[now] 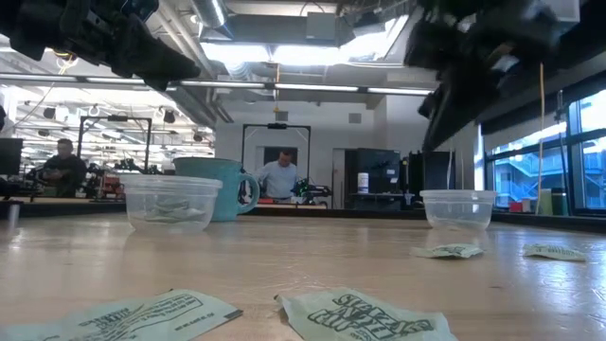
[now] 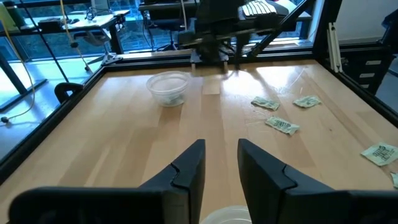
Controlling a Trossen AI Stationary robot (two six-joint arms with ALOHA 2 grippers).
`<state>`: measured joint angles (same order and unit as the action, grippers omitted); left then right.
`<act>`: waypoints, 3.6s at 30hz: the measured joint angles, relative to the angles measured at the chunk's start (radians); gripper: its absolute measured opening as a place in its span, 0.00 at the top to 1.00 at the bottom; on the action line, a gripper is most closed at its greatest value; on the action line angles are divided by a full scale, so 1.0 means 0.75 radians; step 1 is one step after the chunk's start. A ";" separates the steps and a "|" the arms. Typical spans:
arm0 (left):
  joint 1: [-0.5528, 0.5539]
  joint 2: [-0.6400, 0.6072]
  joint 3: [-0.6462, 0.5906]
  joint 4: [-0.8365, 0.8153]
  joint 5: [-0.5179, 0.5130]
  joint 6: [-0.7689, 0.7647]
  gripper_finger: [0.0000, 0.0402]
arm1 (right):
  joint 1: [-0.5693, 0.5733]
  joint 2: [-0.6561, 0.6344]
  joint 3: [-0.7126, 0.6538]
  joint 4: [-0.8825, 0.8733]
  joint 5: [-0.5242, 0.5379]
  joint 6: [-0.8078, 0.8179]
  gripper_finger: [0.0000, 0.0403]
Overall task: Pick and place Stevia / Truvia into bins
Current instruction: Put the white stevia packet into the right transparent container
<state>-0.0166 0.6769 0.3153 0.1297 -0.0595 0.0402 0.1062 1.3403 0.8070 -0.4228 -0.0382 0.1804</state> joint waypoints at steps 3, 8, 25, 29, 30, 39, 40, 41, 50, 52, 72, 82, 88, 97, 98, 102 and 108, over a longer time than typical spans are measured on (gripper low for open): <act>0.000 0.000 0.000 -0.012 0.000 0.000 0.78 | 0.085 0.006 0.000 -0.040 0.014 0.094 0.75; 0.000 0.000 0.000 -0.042 0.000 0.000 0.79 | 0.220 0.062 0.000 -0.123 0.051 0.313 0.75; 0.000 0.000 0.000 -0.042 0.000 0.000 0.79 | 0.509 0.426 0.004 -0.014 0.187 0.502 0.75; 0.000 0.000 0.000 -0.042 0.000 0.000 0.79 | 0.514 0.472 0.007 -0.003 0.222 0.517 0.76; 0.000 0.000 0.000 -0.042 0.000 0.000 0.79 | 0.513 0.476 0.008 -0.003 0.222 0.517 0.76; 0.000 0.000 0.000 -0.043 0.000 0.000 0.79 | 0.512 0.480 0.004 -0.015 0.259 0.506 0.93; 0.000 0.000 0.000 -0.042 0.000 0.000 0.79 | 0.512 0.480 0.004 -0.015 0.261 0.496 0.95; -0.001 0.000 0.000 -0.042 0.000 0.000 0.79 | 0.512 0.480 0.004 -0.014 0.262 0.487 0.97; -0.001 0.000 0.000 -0.042 0.000 0.000 0.79 | 0.497 0.418 0.186 -0.331 0.300 0.398 0.99; 0.000 0.000 0.000 -0.042 0.000 0.000 0.79 | 0.476 0.355 0.250 -0.447 0.357 0.406 0.99; 0.000 0.000 0.001 -0.043 0.000 0.000 0.78 | -0.189 0.022 0.280 -0.765 0.432 0.227 1.00; -0.001 0.000 0.001 -0.049 0.000 0.000 0.79 | -0.402 0.036 0.035 -0.505 0.370 0.110 0.99; 0.000 0.000 0.001 -0.048 0.000 0.000 0.79 | -0.421 0.036 -0.022 -0.445 0.369 0.101 0.99; -0.001 0.000 0.001 -0.048 0.000 0.000 0.78 | -0.421 0.035 -0.036 -0.405 0.370 0.105 0.99; 0.000 0.000 0.001 -0.049 0.000 0.000 0.79 | -0.421 0.035 -0.036 -0.398 0.370 0.104 0.99; -0.001 0.000 0.001 -0.048 0.000 0.000 0.78 | -0.421 0.035 -0.036 -0.389 0.370 0.102 0.99; -0.001 0.000 0.001 -0.049 0.000 0.000 0.79 | -0.421 0.035 -0.036 -0.389 0.371 0.102 0.88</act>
<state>-0.0170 0.6769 0.3157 0.0933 -0.0597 0.0402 -0.2092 1.3664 0.7799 -0.7146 0.2398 0.2568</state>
